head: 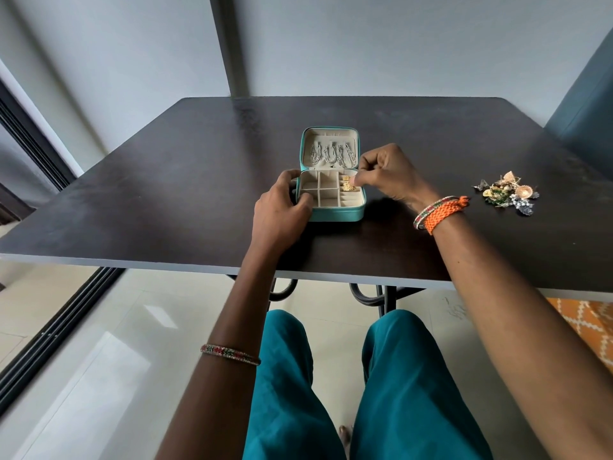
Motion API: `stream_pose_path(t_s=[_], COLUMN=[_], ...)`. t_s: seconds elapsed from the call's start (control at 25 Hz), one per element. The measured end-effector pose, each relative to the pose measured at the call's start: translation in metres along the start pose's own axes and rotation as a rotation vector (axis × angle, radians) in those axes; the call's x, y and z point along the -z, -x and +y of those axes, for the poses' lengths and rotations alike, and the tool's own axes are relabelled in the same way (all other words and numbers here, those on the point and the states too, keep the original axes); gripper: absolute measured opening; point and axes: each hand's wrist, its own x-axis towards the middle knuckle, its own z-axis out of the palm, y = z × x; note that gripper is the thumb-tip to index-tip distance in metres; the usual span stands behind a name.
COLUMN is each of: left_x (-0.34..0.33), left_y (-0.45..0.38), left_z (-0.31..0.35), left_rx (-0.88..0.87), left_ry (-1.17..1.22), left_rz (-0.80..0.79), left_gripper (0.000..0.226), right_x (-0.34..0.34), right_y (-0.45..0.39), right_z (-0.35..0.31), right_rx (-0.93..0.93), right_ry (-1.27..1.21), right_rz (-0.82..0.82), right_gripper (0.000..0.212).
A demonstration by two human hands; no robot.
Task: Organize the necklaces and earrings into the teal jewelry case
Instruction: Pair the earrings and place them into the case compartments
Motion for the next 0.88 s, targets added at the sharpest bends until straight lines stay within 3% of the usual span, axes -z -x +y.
stream_pose_path(t_s=[0.68,0.8,0.88], left_x=[0.0002,-0.0011,-0.0035], left_y=[0.0004,0.0018,0.0004], left_z=[-0.0006,0.0005,-0.0003], left_rx=[-0.039,-0.097,-0.153], left_ry=[-0.016,-0.044,-0.092], left_rz=[0.030,0.071,0.098], left_gripper=[0.042,0.036,0.035], right_x=[0.0033,0.0046,0.0076], right_y=[0.0031,0.0048,0.0051], right_z=[-0.0008,-0.0031,-0.0047], right_rx=[-0.066,-0.062,-0.027], right_ry=[0.000,-0.006,-0.021], right_rz=[-0.161,-0.077,0.066], right_gripper=[0.041,0.036,0.031])
